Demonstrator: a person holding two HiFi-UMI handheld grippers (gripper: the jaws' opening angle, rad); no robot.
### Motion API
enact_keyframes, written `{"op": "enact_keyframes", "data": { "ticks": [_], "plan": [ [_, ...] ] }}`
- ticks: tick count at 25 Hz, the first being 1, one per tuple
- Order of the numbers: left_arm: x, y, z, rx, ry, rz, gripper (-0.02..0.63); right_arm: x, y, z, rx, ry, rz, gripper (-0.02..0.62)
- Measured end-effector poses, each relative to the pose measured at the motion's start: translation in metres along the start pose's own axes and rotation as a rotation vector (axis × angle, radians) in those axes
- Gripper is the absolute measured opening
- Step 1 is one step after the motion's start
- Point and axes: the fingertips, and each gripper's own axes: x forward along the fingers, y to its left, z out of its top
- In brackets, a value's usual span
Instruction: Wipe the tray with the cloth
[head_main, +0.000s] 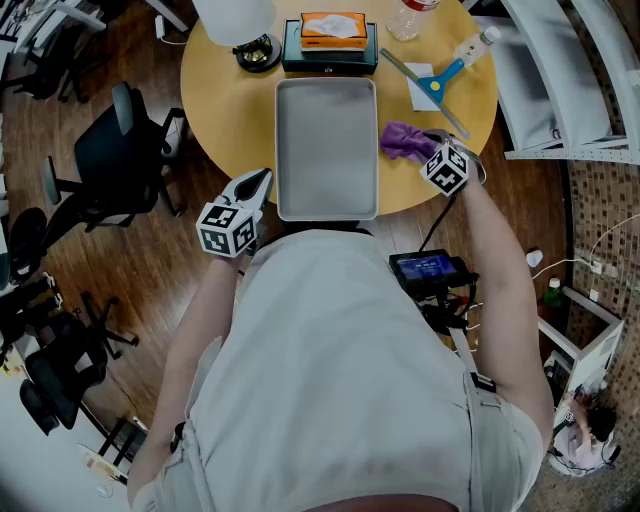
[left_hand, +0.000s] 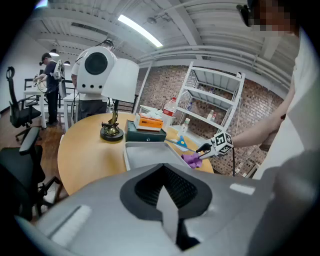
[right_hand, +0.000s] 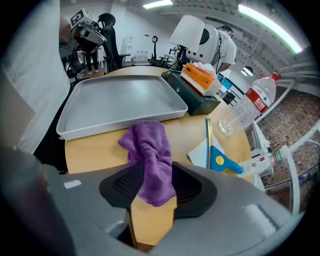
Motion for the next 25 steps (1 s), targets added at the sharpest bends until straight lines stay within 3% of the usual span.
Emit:
{"op": "enact_keyframes", "data": {
  "ticks": [7, 11, 12, 14, 15, 18, 25],
  "plan": [
    [-0.002, 0.007, -0.002, -0.022, -0.003, 0.036, 0.0, 0.031, 0.002, -0.039, -0.093, 0.14, 0.136, 0.231],
    [-0.01, 0.011, -0.007, -0.033, -0.003, 0.058, 0.0, 0.04, 0.009, -0.039, -0.122, 0.17, 0.147, 0.234],
    [-0.012, 0.012, -0.008, -0.035, -0.002, 0.063, 0.0, 0.041, 0.009, -0.038, -0.144, 0.184, 0.134, 0.21],
    [-0.014, 0.012, -0.009, -0.037, -0.001, 0.066, 0.0, 0.041, 0.007, -0.036, -0.203, 0.211, 0.094, 0.096],
    [-0.013, 0.012, -0.008, -0.037, -0.002, 0.063, 0.001, 0.041, 0.006, -0.036, -0.23, 0.221, 0.077, 0.082],
    [-0.008, 0.008, -0.003, -0.042, -0.015, 0.045, 0.0, 0.034, 0.003, -0.033, -0.242, 0.208, 0.041, 0.07],
    [-0.004, 0.004, 0.001, -0.025, -0.031, -0.012, 0.0, -0.025, -0.023, 0.019, -0.168, 0.035, -0.141, 0.064]
  ]
}}
